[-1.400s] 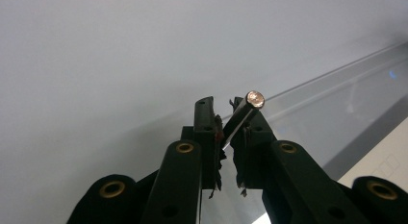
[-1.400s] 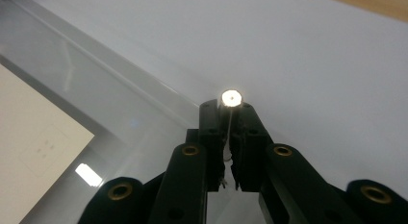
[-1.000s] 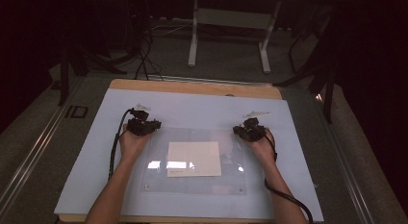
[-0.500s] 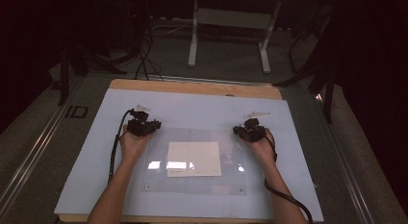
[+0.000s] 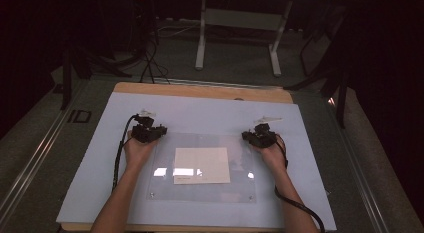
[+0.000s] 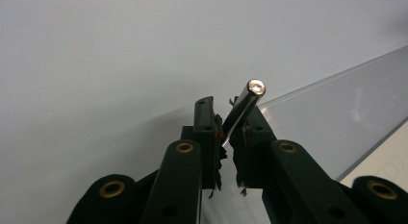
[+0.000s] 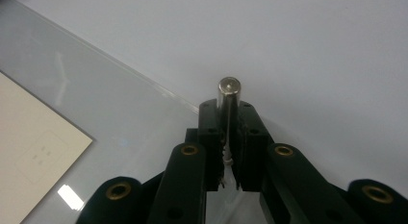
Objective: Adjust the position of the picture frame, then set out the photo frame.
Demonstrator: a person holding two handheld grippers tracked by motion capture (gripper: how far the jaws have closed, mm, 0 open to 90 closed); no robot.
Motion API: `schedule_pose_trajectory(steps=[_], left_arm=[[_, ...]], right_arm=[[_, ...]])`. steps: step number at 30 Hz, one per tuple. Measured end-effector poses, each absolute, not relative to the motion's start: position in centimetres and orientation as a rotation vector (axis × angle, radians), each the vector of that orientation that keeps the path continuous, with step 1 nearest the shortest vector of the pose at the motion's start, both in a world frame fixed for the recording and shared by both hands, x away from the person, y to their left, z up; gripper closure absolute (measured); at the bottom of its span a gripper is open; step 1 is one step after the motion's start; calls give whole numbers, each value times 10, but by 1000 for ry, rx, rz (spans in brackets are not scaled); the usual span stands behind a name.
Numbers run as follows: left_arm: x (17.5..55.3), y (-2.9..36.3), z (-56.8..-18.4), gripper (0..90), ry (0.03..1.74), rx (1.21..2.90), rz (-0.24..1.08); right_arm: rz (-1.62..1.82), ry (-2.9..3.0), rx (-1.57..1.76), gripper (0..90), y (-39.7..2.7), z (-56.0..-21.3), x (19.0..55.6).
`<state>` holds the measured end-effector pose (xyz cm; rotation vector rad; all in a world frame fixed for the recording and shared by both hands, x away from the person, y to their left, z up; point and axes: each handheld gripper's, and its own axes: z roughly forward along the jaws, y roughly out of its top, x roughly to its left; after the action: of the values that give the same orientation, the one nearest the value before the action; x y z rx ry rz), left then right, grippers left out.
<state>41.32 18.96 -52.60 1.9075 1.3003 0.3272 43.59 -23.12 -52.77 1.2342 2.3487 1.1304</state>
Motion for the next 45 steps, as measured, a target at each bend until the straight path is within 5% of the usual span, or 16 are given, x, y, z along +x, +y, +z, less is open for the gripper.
schedule_pose_trajectory(steps=[6,12,18,28,36,45], left_arm=[[412,191,-527,810,1299,1899,312],[406,202,-533,699,1294,1860,293],[394,210,-532,674,1257,1829,323],[378,218,-523,622,1183,1758,351],[378,215,-522,618,1127,1755,413],[391,207,-524,742,1141,1753,443]], right_arm=[[1139,2352,1233,830,-232,-529,437],[1135,2341,1217,823,-232,-528,435],[1193,2259,1184,737,-239,-520,427],[1240,2196,1112,826,-239,-514,417],[1267,2184,1125,847,-239,-517,418],[1287,2188,1133,845,-241,-517,419]])
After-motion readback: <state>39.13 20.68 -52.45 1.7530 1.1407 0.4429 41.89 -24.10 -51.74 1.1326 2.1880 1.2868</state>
